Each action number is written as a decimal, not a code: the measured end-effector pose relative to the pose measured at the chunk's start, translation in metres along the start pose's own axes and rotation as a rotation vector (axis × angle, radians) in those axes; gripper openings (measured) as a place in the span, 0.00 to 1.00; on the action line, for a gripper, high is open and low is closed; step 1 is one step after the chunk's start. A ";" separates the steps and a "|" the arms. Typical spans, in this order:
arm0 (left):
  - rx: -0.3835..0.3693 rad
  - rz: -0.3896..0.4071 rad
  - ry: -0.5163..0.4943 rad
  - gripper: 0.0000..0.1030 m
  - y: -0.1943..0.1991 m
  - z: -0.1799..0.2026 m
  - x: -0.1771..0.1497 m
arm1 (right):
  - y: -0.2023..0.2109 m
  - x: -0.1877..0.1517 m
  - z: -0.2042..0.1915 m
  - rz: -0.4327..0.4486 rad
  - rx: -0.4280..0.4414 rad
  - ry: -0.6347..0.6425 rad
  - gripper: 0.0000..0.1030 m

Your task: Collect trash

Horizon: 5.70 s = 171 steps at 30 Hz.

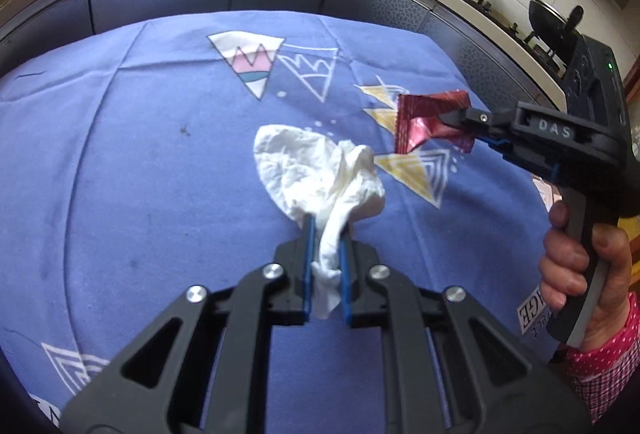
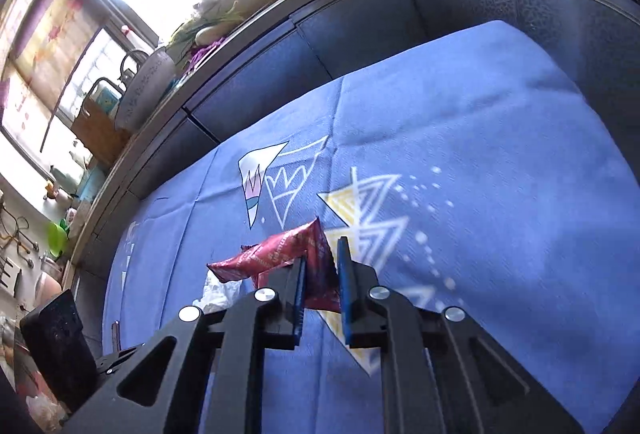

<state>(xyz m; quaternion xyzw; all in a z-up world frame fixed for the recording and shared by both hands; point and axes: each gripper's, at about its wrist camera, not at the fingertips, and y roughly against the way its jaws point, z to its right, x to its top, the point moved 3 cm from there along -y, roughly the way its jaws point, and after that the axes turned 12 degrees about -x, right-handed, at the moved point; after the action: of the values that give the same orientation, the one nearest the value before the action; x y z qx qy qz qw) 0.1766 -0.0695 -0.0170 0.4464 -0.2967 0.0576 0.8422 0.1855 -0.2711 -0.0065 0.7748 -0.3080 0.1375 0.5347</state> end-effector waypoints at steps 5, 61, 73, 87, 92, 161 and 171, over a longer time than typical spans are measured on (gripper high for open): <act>-0.079 -0.068 -0.105 0.10 -0.020 0.058 -0.012 | 0.064 -0.042 0.064 0.081 -0.029 -0.112 0.13; -0.277 -0.381 -0.481 0.49 -0.254 0.381 -0.018 | 0.199 -0.101 0.347 0.351 -0.409 -0.357 0.54; -0.111 -0.176 -0.557 0.49 -0.180 0.347 -0.026 | 0.212 -0.136 0.306 0.332 -0.310 -0.460 0.54; -0.039 0.015 -0.606 0.79 -0.094 0.312 -0.052 | 0.241 -0.152 0.212 0.341 -0.445 -0.378 0.55; -0.030 0.078 -0.638 0.94 -0.063 0.309 -0.057 | 0.250 -0.156 0.192 0.346 -0.434 -0.382 0.58; 0.063 0.165 -0.583 0.94 -0.014 0.280 -0.050 | 0.277 -0.152 0.155 0.360 -0.420 -0.391 0.69; 0.075 0.162 -0.591 0.94 -0.018 0.280 -0.052 | 0.278 -0.152 0.156 0.360 -0.419 -0.394 0.69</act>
<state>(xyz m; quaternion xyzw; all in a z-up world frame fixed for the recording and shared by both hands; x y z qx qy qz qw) 0.0149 -0.2911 0.0606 0.4497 -0.5611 0.0030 0.6950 -0.1237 -0.4298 0.0565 0.5930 -0.5588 0.0113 0.5796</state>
